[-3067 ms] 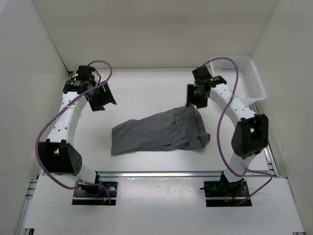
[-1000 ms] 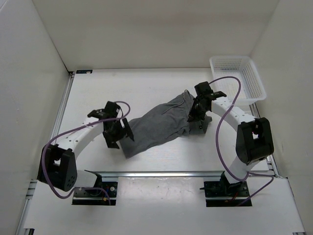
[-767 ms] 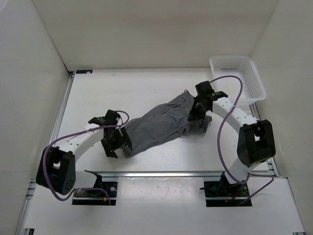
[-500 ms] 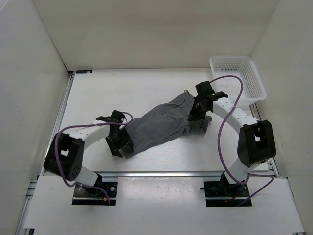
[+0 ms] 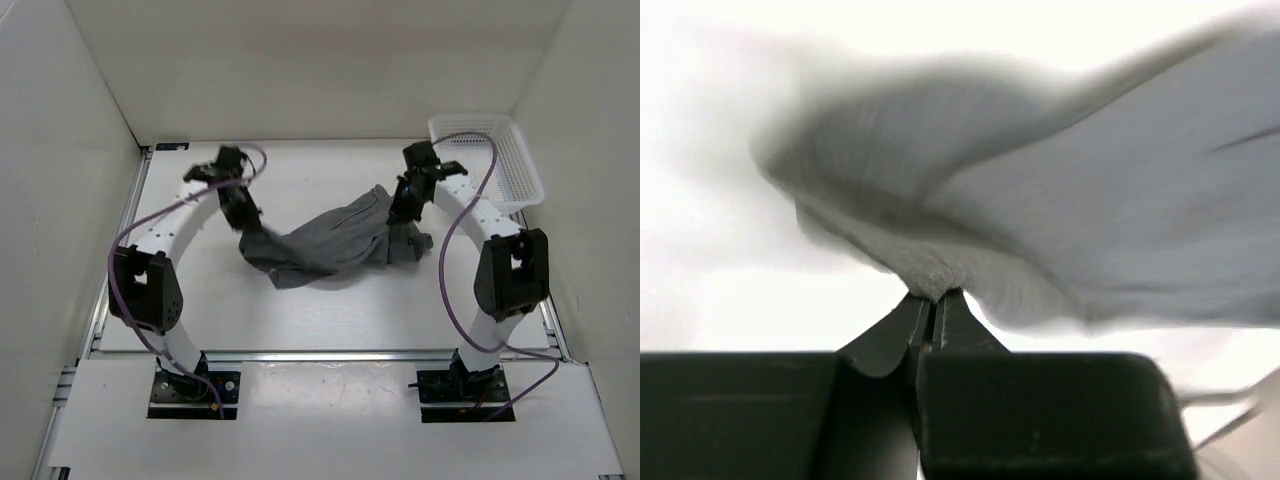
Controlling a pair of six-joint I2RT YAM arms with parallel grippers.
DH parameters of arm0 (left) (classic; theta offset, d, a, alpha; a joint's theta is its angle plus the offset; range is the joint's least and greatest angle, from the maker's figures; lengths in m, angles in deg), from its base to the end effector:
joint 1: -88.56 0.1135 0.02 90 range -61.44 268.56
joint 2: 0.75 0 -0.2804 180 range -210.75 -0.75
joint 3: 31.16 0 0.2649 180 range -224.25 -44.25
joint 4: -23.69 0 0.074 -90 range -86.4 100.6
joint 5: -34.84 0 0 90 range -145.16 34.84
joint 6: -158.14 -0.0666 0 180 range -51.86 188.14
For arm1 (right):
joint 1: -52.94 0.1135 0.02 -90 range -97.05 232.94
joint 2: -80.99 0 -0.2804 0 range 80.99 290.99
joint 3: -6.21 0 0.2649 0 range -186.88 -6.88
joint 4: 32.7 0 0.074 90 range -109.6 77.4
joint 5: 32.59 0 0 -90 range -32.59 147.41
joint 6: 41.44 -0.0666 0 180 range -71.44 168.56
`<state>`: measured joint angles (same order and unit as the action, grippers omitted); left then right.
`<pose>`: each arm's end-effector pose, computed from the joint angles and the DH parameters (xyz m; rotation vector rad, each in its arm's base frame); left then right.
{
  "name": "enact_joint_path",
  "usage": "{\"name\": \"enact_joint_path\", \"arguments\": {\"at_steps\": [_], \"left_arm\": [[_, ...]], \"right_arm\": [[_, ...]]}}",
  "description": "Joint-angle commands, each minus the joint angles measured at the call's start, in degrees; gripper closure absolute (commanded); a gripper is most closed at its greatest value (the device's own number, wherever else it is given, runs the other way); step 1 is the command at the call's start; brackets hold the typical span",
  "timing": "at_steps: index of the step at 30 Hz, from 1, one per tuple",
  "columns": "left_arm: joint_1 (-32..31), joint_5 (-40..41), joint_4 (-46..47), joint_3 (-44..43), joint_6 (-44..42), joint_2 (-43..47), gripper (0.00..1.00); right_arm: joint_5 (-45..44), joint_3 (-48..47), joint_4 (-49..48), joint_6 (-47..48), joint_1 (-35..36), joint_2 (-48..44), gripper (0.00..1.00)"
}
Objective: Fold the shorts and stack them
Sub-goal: Flatten the shorts out
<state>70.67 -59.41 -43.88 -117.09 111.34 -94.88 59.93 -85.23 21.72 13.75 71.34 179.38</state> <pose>0.3191 -0.1082 0.2193 -0.6334 2.8834 -0.2816 0.3703 0.1263 0.2355 0.3691 2.6660 0.3605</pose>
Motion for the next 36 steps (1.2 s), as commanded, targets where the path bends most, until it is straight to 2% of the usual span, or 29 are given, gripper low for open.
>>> {"name": "enact_joint_path", "arguments": {"at_steps": [1, 2, 3, 4, 6, 8, 11, 13, 15, 16, 18, 19, 20, 21, 22, 23, 24, 25, 26, 27, 29, 30, 34, 36], "left_arm": [[5.3, 5.3, -9.2, -23.8, -6.0, -1.5, 0.90], [6.2, 5.3, -11.2, -29.8, -6.5, -3.7, 0.90], [7.9, 5.3, -12.8, -40.8, -7.1, -4.5, 0.90], [8.8, 4.5, -15.3, -45.9, -7.1, -5.2, 0.90], [11.1, 2.1, -15.3, -54.7, -7.1, -5.2, 0.90], [11.6, 0.4, -14.1, -55.8, -7.6, -1.7, 0.90], [12.4, -2.1, -11.3, -49.0, -7.6, 5.9, 0.90], [12.4, -2.6, -10.0, -39.9, -7.6, 10.1, 0.90], [12.4, -3.2, -9.2, -31.7, -7.6, 17.1, 0.90], [11.8, -3.2, -7.9, -21.6, -7.6, 19.8, 0.90], [10.2, -3.2, -6.0, -10.0, -6.8, 27.8, 0.90], [9.7, -3.2, -5.1, -4.0, -6.1, 30.2, 0.90], [9.1, -4.7, -2.9, 7.7, -4.6, 32.1, 0.90], [9.1, -6.0, -2.0, 13.2, -3.7, 33.6, 0.82], [9.1, -7.3, -1.4, 17.7, -3.7, 34.4, 0.57], [9.1, -8.9, -1.4, 24.3, -2.1, 34.4, 0.47], [9.1, -8.9, -0.8, 26.3, -2.1, 34.4, 0.44], [9.1, -8.9, -0.8, 27.6, -1.2, 35.0, 0.37], [9.1, -8.9, -0.8, 28.4, -0.1, 35.5, 0.31], [9.1, -8.9, -0.8, 29.1, 0.0, 36.6, 0.23], [9.1, -8.4, -0.8, 29.1, 2.0, 37.3, 0.18], [9.1, -8.4, -0.8, 29.1, 2.0, 36.7, 0.18], [9.1, -6.2, -0.4, 31.2, 4.5, 32.0, 0.18], [9.1, -5.5, 2.6, 32.8, 5.7, 29.5, 0.17]], "right_arm": [[-0.2, -19.6, 3.5, 4.1, -2.5, 5.5, 1.00], [0.3, -24.2, 6.1, 4.7, -2.5, 7.2, 1.00], [0.3, -28.2, 7.0, 4.7, -3.2, 7.3, 1.00], [1.1, -34.3, 7.0, 4.7, -3.2, 7.3, 1.00], [2.3, -37.9, 7.0, 5.4, -3.8, 4.8, 1.00], [2.8, -37.7, 5.5, 6.6, -3.8, 0.2, 1.00], [2.7, -27.4, 1.1, 8.3, -2.4, -9.1, 1.00], [1.3, -20.3, -1.9, 10.2, -1.5, -16.6, 1.00], [-0.9, -8.5, -3.3, 10.8, -0.1, -21.8, 1.00], [-0.9, -4.6, -4.0, 10.8, -0.1, -26.8, 1.00], [-2.1, 7.1, -4.1, 10.8, 1.3, -31.8, 0.96], [-2.1, 11.1, -4.1, 9.8, 2.0, -36.6, 0.88], [-2.7, 19.4, -3.4, 8.7, 2.0, -39.0, 0.71], [-2.7, 23.5, -2.9, 7.5, 2.0, -41.2, 0.43], [-3.2, 27.1, -0.6, 4.0, 2.0, -45.1, 0.34], [-3.7, 33.1, 0.9, 2.0, 2.0, -46.9, 0.29], [-4.5, 35.7, 2.4, -0.2, 2.0, -50.0, 0.29], [-4.5, 37.7, 5.1, -4.5, 2.0, -51.6, 0.31], [-5.1, 40.6, 6.0, -6.6, 2.0, -53.1, 0.35], [-5.1, 41.5, 7.2, -10.7, 2.0, -55.5, 0.44], [-4.6, 42.8, 7.7, -13.3, 2.0, -56.9, 0.44], [-4.0, 42.8, 7.7, -14.7, 2.0, -56.9, 0.41], [1.8, 44.0, 0.3, -18.0, 2.0, -51.8, 0.15], [4.4, 45.5, -3.3, -19.4, 2.0, -47.5, 0.10]]}}
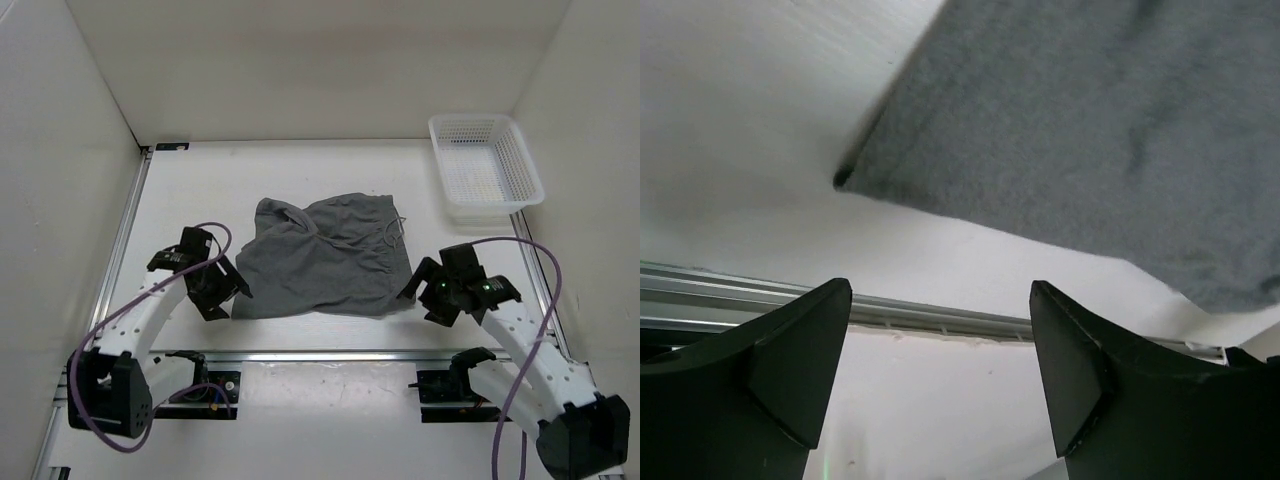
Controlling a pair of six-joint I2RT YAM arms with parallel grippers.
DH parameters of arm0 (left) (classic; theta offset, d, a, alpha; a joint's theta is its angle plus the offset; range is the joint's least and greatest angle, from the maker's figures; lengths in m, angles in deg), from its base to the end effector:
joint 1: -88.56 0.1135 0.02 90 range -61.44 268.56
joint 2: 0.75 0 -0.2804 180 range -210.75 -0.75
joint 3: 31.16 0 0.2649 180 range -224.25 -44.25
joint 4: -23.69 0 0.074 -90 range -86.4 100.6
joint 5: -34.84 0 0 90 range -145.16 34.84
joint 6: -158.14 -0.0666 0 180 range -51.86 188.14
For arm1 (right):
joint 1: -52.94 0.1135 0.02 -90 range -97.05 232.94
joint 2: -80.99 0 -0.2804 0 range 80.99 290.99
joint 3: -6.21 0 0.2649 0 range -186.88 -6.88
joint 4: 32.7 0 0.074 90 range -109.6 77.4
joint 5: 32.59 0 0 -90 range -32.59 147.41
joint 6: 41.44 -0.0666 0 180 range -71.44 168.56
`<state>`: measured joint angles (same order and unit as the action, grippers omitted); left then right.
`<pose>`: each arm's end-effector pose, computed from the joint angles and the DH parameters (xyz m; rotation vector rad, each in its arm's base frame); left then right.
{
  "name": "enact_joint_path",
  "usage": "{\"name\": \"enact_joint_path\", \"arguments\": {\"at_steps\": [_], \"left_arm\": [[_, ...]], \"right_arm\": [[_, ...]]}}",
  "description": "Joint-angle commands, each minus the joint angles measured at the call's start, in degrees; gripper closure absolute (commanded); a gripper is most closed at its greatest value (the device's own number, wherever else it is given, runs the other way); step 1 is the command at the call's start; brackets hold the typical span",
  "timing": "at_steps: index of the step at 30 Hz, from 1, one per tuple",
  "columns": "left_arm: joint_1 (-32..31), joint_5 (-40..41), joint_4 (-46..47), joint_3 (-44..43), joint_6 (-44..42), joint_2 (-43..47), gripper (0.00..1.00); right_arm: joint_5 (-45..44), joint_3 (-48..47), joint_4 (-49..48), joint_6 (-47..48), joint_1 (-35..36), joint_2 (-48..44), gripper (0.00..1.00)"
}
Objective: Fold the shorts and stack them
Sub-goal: Flatten the shorts out
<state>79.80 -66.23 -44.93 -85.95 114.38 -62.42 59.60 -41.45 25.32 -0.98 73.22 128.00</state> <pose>0.1807 -0.0408 0.1937 -0.9213 2.8298 -0.4306 0.1581 0.0611 0.2032 0.6560 2.5718 0.4862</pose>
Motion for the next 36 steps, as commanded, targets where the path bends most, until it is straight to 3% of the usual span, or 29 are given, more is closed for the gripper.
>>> {"name": "enact_joint_path", "arguments": {"at_steps": [1, 5, 10, 14, 15, 17, 19, 20, 22, 24, 25, 30, 36], "left_arm": [[0.0, 0.7, 4.9, 1.7, 2.6, -5.5, 0.17], [0.0, -1.0, 9.7, 3.7, 3.2, -11.3, 0.16], [-0.6, -1.6, 12.5, 4.3, 3.2, -14.7, 0.16], [-1.4, -1.6, 14.5, 4.3, 3.2, -18.5, 0.20], [-2.1, -1.6, 14.5, 4.3, 3.2, -19.3, 0.24], [-2.7, -1.6, 15.0, 4.3, 3.2, -20.5, 0.46], [-2.7, -1.0, 15.0, 4.3, 3.2, -21.2, 0.71], [-2.7, -0.4, 15.0, 4.3, 3.2, -21.2, 0.89], [-2.7, -0.4, 15.0, 1.9, 2.6, -21.2, 0.90], [-2.7, -2.3, 15.0, -0.2, 1.1, -20.3, 0.90], [-2.2, -2.3, 13.8, -3.5, 0.4, -19.6, 0.90], [-1.6, 2.8, 3.2, -20.7, -1.8, -16.1, 0.90], [0.8, 4.6, -6.5, -51.3, -5.4, -18.1, 0.90]], "right_arm": [[6.1, 1.7, -8.7, -5.9, -0.4, 5.2, 0.10], [10.9, 4.9, -19.4, -8.8, -2.5, 9.6, 0.10], [12.7, 8.4, -23.4, -9.3, -5.9, 11.1, 0.11], [14.0, 12.7, -29.5, -11.2, -8.3, 11.6, 0.20], [14.8, 13.4, -30.8, -11.9, -8.3, 12.4, 0.21], [14.8, 14.1, -32.4, -11.9, -8.3, 14.1, 0.27], [14.1, 14.1, -33.8, -11.9, -8.3, 16.5, 0.33], [13.2, 14.1, -34.5, -11.9, -8.3, 17.4, 0.45], [11.8, 13.1, -35.8, -10.2, -8.3, 19.7, 0.66], [9.2, 6.0, -29.6, -5.0, -8.8, 20.9, 0.97], [6.3, 3.0, -27.5, -3.0, -9.4, 21.7, 1.00], [2.8, -17.6, -19.5, 8.6, -10.4, 24.0, 1.00], [2.5, -39.0, -8.5, 16.0, -10.4, 27.4, 1.00]]}}
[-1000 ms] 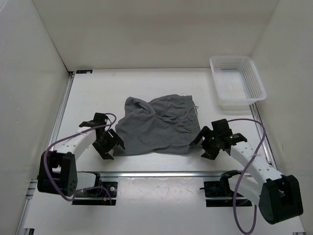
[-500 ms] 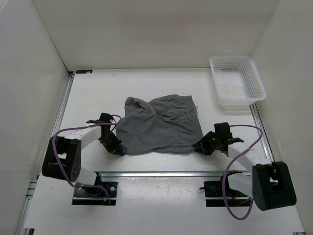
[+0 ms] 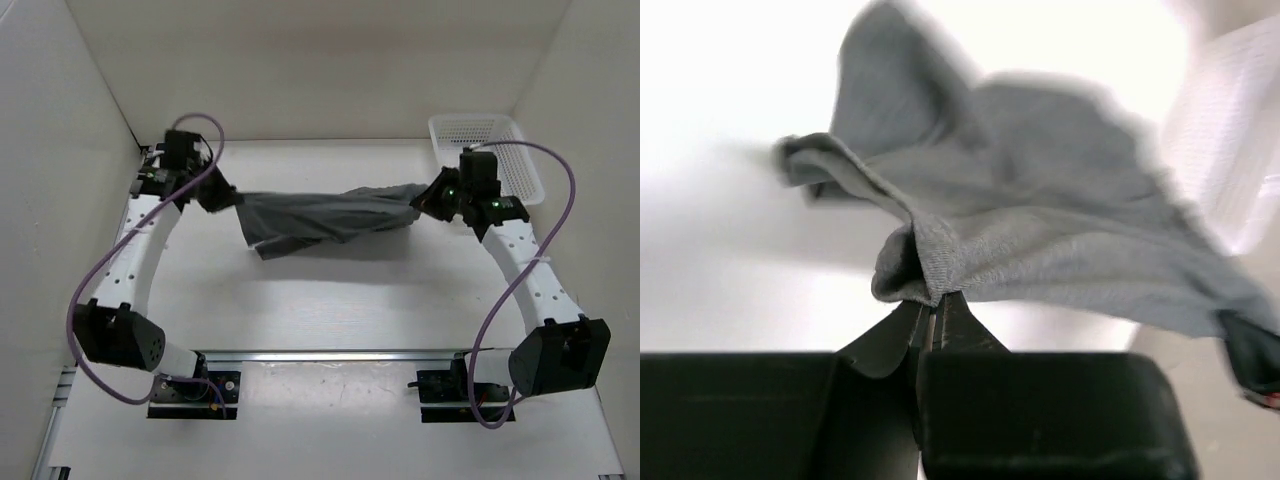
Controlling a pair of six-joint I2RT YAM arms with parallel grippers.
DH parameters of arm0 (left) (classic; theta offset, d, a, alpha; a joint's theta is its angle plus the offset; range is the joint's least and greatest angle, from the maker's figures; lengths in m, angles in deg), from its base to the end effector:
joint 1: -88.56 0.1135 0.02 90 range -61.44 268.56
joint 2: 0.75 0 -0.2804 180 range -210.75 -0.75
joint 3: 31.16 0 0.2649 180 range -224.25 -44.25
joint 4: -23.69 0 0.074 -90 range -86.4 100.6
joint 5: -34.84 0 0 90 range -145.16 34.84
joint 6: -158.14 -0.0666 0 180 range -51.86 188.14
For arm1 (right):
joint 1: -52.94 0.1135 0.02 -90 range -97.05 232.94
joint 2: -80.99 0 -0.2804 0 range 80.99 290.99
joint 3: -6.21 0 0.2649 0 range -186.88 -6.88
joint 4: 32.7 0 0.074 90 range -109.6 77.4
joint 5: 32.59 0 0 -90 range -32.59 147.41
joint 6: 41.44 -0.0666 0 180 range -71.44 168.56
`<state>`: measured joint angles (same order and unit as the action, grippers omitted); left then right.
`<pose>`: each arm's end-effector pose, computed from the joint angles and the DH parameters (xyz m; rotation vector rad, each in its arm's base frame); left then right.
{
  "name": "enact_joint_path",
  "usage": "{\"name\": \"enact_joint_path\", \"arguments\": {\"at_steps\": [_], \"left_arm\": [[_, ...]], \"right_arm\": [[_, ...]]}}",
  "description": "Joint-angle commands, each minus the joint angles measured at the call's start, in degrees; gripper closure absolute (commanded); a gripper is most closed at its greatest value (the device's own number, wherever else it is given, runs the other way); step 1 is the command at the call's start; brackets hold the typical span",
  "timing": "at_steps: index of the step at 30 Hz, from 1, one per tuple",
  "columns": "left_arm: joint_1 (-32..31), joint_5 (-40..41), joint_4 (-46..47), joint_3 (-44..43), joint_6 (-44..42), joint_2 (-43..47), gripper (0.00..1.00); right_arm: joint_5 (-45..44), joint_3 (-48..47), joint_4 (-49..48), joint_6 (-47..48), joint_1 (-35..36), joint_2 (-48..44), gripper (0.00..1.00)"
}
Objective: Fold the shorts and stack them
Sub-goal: Flatten the shorts out
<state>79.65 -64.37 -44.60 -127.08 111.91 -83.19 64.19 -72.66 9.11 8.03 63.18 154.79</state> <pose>0.3157 -0.0603 0.3390 -0.7170 2.5060 -0.5547 0.3115 0.0643 0.3224 0.5296 2.2156 0.6113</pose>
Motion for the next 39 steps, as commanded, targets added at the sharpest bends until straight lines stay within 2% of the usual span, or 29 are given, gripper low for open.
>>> {"name": "enact_joint_path", "arguments": {"at_steps": [1, 2, 6, 10, 13, 14, 17, 18, 21, 22, 25, 27, 28, 31, 32, 34, 35, 37, 39], "left_arm": [[1.0, 2.7, -7.9, -13.6, -3.0, 2.6, 0.90], [1.7, 2.7, -9.7, -19.4, -3.0, 2.6, 0.90], [4.1, 2.2, -10.9, -27.2, -3.5, 6.7, 0.90], [4.6, 4.2, -10.8, -29.3, -4.0, 15.4, 0.90], [4.6, 6.9, -9.0, -26.2, -3.3, 21.8, 0.90], [4.6, 7.4, -9.0, -26.2, -3.3, 24.7, 0.90], [4.6, 11.4, -13.2, -35.3, -4.8, 26.1, 0.90], [4.6, 12.7, -14.6, -42.3, -5.9, 25.6, 0.90], [4.6, 16.5, -18.8, -53.4, -6.7, 23.1, 0.90], [4.1, 17.0, -19.4, -59.7, -7.3, 22.3, 0.90], [3.3, 18.3, -19.4, -64.7, -7.3, 21.2, 0.90], [2.8, 18.4, -18.3, -62.8, -7.3, 21.2, 0.90], [2.8, 17.8, -16.5, -58.6, -7.3, 21.2, 0.90], [2.8, 17.8, -14.4, -49.7, -7.8, 21.2, 0.90], [2.8, 17.8, -13.4, -42.5, -7.8, 21.7, 0.90], [2.8, 17.8, -9.1, -34.8, -7.8, 20.9, 0.90], [2.8, 17.2, -7.6, -28.9, -7.8, 20.0, 0.90], [2.8, 16.5, -4.5, -25.0, -7.8, 14.8, 0.90], [3.3, 16.0, -2.1, -21.9, -8.4, 10.0, 0.90]], "right_arm": [[-2.0, -10.0, 9.1, 8.8, -0.4, 0.6, 1.00], [-1.5, -12.0, 12.0, 9.6, -0.4, 0.6, 1.00], [-0.6, -21.0, 17.9, 14.1, -0.4, -3.7, 1.00], [1.3, -25.9, 20.5, 21.6, -0.4, -12.2, 1.00], [3.0, -32.1, 24.7, 25.8, -0.4, -16.7, 1.00], [1.7, -34.0, 26.2, 27.0, 2.2, -17.5, 1.00], [2.8, -39.0, 29.7, 27.0, 3.7, -21.1, 1.00], [3.6, -39.8, 30.4, 27.0, 3.7, -21.8, 1.00], [4.7, -44.1, 32.3, 26.4, 3.7, -23.6, 1.00], [5.4, -46.9, 32.9, 25.8, 3.7, -23.6, 1.00], [5.4, -51.8, 35.3, 25.8, 3.7, -22.9, 1.00], [4.6, -52.4, 36.1, 25.2, 3.7, -22.4, 1.00], [4.6, -52.4, 36.9, 25.2, 3.7, -21.7, 1.00], [2.5, -45.7, 36.9, 24.7, 3.7, -20.9, 1.00], [2.5, -42.7, 36.1, 24.7, 3.7, -20.2, 1.00], [2.0, -31.6, 31.6, 23.4, 3.7, -18.9, 1.00], [2.0, -23.5, 29.1, 23.4, 3.7, -17.7, 1.00], [0.6, -16.6, 23.6, 22.0, 3.7, -15.2, 1.00], [-0.7, -11.8, 16.1, 21.5, 3.7, -8.1, 1.00]]}}
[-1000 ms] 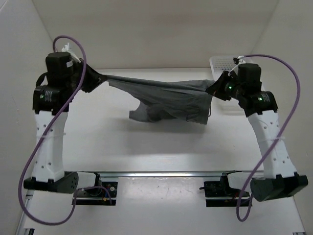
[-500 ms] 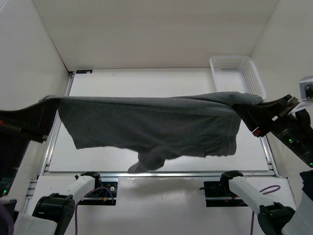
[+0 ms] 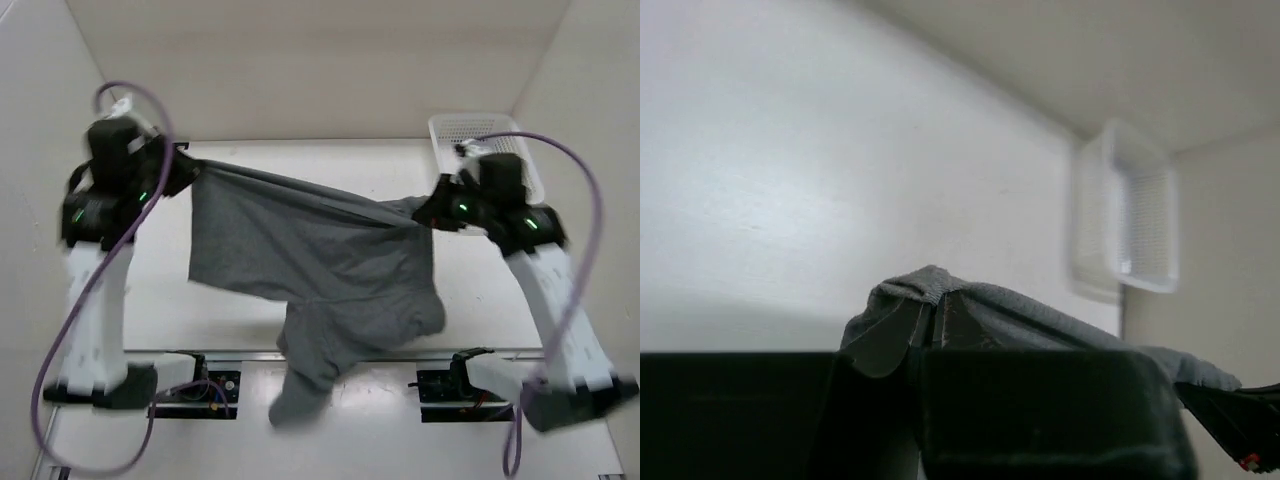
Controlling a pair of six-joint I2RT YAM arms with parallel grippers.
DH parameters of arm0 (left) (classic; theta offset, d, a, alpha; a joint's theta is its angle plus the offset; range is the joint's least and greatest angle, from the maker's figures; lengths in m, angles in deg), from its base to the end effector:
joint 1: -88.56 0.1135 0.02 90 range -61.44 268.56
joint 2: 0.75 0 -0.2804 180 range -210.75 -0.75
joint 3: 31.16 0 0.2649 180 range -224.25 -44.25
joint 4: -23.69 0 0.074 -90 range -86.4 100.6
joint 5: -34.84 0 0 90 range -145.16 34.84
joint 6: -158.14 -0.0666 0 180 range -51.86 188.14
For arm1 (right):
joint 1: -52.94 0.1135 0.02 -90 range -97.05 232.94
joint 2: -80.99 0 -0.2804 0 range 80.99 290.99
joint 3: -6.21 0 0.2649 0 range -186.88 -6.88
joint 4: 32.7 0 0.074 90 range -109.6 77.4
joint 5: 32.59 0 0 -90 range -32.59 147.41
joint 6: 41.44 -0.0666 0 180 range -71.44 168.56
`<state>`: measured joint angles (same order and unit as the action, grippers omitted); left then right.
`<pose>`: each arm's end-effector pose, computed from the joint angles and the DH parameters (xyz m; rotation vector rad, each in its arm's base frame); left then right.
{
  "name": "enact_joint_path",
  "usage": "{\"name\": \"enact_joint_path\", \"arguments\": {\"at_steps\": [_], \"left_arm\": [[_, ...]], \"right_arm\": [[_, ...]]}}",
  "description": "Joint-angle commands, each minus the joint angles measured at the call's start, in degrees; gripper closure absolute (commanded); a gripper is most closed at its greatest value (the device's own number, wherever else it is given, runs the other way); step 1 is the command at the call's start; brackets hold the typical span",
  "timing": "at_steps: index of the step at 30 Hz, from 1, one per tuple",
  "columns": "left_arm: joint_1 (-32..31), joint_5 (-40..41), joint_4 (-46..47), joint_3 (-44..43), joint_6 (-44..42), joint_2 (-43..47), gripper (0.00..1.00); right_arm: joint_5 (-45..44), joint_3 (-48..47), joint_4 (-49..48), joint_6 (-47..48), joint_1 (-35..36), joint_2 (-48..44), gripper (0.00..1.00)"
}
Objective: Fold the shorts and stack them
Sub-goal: Flatten the shorts out
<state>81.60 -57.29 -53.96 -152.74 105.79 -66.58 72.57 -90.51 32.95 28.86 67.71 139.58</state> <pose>0.1830 -0.0248 0.5359 -0.5032 1.9285 -0.5454 0.1937 0.0691 0.4525 -0.0786 2.0938 0.6408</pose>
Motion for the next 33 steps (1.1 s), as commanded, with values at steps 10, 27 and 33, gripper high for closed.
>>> {"name": "enact_joint_path", "arguments": {"at_steps": [10, 27, 33], "left_arm": [[-3.0, 8.1, -2.4, -10.8, -7.0, -39.5, 0.32], [-12.9, -9.2, 22.4, 56.9, 5.8, -18.4, 0.28], [-19.2, -7.2, 23.8, 55.0, 7.7, -26.6, 0.59]], "right_arm": [[-17.5, 1.6, -11.7, -6.0, -0.7, 30.0, 0.20], [2.4, 53.0, -22.2, -26.9, -3.3, -1.9, 0.08], [3.0, 56.0, -34.0, -29.6, -3.3, 7.0, 0.14]]}}
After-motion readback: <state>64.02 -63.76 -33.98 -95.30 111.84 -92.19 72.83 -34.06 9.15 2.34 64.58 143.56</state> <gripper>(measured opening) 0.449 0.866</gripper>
